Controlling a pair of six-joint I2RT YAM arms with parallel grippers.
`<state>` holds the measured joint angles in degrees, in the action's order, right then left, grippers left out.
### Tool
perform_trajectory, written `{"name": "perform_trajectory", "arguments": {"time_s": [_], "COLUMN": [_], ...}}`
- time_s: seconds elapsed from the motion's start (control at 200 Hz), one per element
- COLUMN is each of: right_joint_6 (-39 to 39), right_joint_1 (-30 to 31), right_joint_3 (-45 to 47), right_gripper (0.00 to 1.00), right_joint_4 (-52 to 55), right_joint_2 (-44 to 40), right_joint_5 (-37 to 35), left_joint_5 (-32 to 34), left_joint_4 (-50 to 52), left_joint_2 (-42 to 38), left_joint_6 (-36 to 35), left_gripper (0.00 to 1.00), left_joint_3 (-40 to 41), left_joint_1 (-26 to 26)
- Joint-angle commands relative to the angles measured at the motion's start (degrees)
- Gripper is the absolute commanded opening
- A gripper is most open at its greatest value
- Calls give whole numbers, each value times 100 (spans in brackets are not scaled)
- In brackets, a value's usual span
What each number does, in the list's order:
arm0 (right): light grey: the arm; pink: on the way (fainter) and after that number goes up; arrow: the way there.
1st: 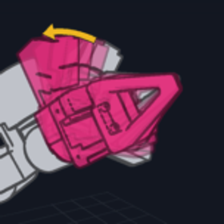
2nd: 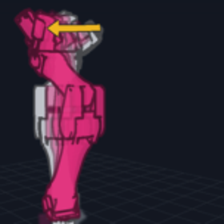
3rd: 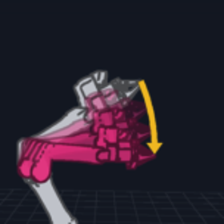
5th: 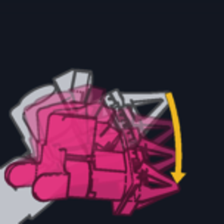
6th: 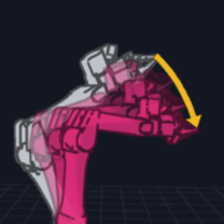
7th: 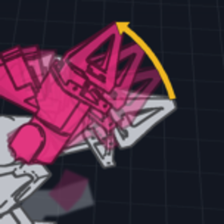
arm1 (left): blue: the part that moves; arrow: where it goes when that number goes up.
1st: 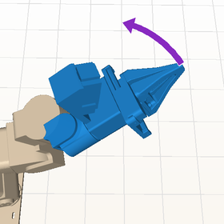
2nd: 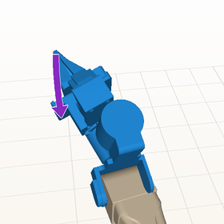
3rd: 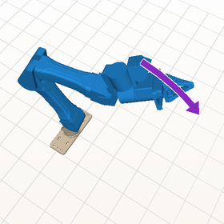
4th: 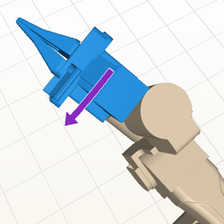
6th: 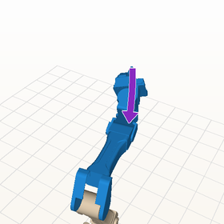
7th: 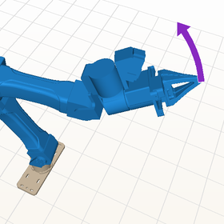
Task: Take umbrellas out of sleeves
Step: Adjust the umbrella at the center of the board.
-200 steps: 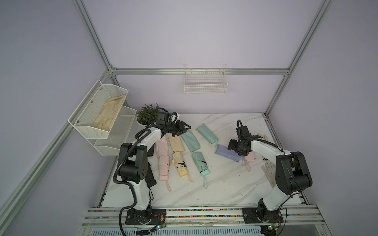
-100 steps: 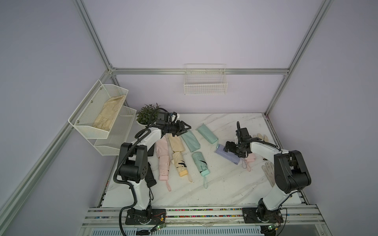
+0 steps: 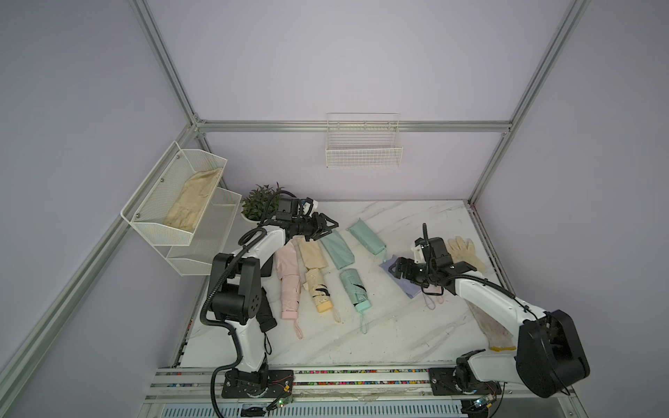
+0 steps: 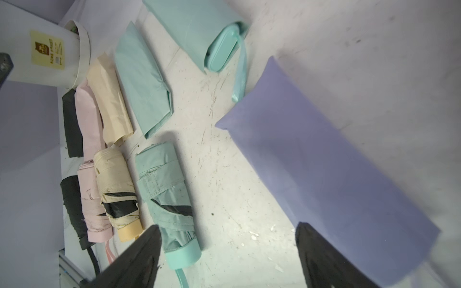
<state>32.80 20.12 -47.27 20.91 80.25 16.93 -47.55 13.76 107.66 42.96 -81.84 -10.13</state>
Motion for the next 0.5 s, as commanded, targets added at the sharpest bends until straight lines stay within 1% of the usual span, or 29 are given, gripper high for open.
{"name": "perform_trajectory", "arguments": {"time_s": [0.0,0.09,0.165,0.265,0.41,0.495], "right_joint_6": [166,166,77,-115,-317,-487], "right_joint_1": [278,316,310,312,313,302], "right_joint_3": [-155,-266,-439,-695,-1179,-1437], "right_gripper": [87,86,86,86,87,87], "right_joint_4": [-379,-585,-530,-266,234,376], "right_joint_2": [538,964,1309,1516,1723,1855], "right_joint_5": [405,505,362,-119,-1226,-1458], "left_joint_5": [-19,-18,-19,-47,-44,-93], "left_joint_4": [-216,-215,-215,-216,-214,-226], "left_joint_2": [-341,-307,-290,-289,-342,-331], "left_joint_6": [38,39,45,60,47,111], "left_gripper": [49,49,49,49,49,49], "left_joint_3": [52,40,46,25,24,15], "left_joint_1": [6,8,6,9,19,15]}}
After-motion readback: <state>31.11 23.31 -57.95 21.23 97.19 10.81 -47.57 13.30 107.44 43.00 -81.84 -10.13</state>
